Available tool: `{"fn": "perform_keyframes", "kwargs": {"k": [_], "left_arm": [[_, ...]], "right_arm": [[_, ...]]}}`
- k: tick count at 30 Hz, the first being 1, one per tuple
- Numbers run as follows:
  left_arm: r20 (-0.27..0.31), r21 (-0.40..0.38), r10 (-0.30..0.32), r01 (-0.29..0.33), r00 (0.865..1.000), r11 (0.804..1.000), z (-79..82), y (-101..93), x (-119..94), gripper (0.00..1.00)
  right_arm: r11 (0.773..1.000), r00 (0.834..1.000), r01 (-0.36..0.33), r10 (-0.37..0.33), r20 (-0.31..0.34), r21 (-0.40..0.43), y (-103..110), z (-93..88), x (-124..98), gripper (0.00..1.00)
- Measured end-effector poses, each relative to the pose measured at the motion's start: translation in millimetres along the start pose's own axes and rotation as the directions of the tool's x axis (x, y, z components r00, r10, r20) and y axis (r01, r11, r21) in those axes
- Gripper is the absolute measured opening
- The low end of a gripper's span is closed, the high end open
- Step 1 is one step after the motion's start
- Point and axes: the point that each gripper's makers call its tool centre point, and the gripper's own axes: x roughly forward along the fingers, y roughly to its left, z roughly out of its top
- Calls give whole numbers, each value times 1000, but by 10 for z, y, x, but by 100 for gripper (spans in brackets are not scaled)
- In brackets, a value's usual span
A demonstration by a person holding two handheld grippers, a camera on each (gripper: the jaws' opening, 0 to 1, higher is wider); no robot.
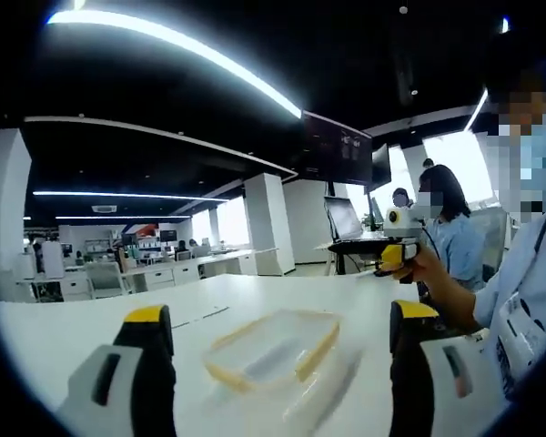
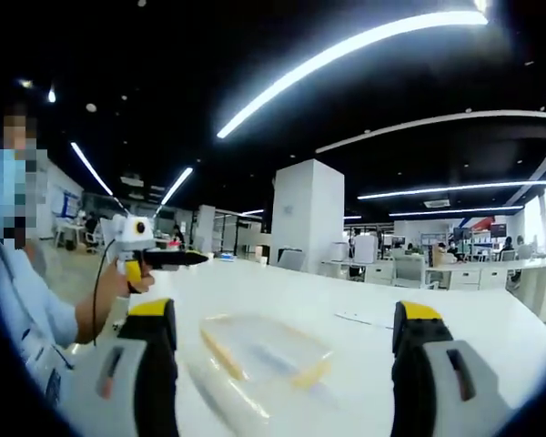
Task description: Snap each plastic latch of the storage box into its locked position after aligning the lid with the box until every specified latch is closed and the lid sits flush.
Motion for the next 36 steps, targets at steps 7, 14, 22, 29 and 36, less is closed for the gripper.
{"fn": "perform_keyframes", "kwargs": {"k": [7,14,22,29,36], "left_arm": [[0,18,10,-10,1000,1000,-118,-149,-139,99],[36,7,36,-37,999,999,-149,-145,-284,99],[8,7,41,-41,999,999,-166,-174,-302,98],[14,21,54,-54,998,998,-143,-162,-321,96],[17,3,56,-56,998,998,-168,-138,-364,97]], "right_arm": [[1000,1000,9,-9,7,-9,64,-79,-126,100],[1000,999,18,-19,38,26,74,-161,-249,100],[999,999,45,-45,28,16,68,-275,-405,100],[999,998,53,-53,26,12,49,-276,-435,100],[999,998,46,-47,37,28,45,-261,-409,100]]}}
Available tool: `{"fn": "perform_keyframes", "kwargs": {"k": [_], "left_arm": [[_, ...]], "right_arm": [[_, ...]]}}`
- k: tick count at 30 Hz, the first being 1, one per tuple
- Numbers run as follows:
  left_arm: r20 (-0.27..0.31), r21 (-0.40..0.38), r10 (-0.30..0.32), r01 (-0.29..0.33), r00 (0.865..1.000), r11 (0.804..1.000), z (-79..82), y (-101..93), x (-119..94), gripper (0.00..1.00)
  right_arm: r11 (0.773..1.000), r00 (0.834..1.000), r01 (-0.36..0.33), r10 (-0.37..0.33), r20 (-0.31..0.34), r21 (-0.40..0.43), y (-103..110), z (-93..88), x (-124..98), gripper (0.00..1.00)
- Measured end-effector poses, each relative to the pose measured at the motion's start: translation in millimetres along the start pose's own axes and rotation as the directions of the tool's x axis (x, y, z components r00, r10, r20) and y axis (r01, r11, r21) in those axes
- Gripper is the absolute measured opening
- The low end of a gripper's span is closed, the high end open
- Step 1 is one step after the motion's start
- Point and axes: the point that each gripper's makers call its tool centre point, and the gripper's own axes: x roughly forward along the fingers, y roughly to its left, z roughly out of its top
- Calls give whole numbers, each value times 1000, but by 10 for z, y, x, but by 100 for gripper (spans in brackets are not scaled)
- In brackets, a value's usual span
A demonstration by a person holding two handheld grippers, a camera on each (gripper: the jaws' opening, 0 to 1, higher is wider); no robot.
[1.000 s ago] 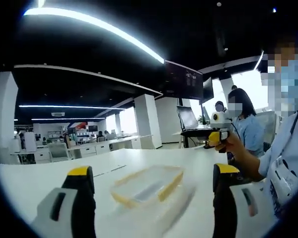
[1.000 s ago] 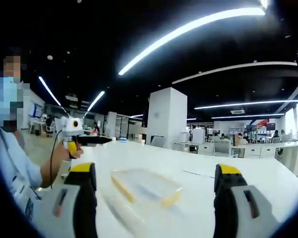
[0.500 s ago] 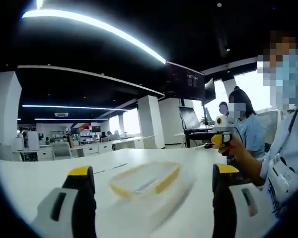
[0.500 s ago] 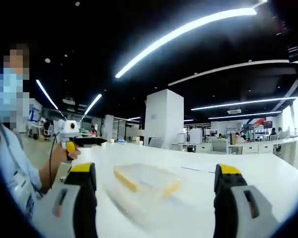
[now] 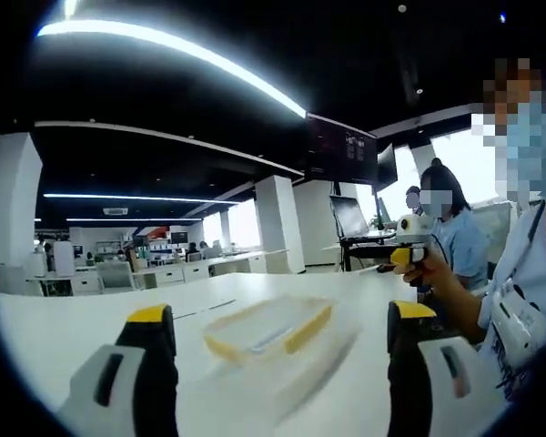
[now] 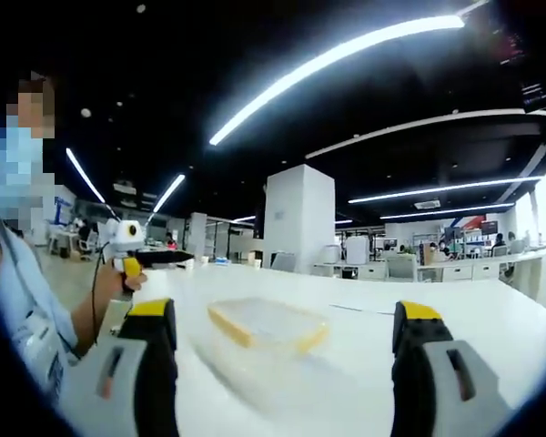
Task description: Snap each plastic latch of the storage box into its locked position after aligning the lid with the box until every specified latch is closed and the lid sits flush.
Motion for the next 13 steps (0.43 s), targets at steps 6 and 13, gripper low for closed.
{"fn": "perform_keyframes", "kwargs": {"k": [6,13], "left_arm": [[14,-14,-12,13,1000,1000,1,-7,0,99],[4,-13,-8,8,1000,1000,-18,5,8,99]], "right_arm": [[1000,1000,12,-12,-3,-10,-16,-12,5,100],[1000,1000,27,-27,2,-15,-29,-22,16,100]]}}
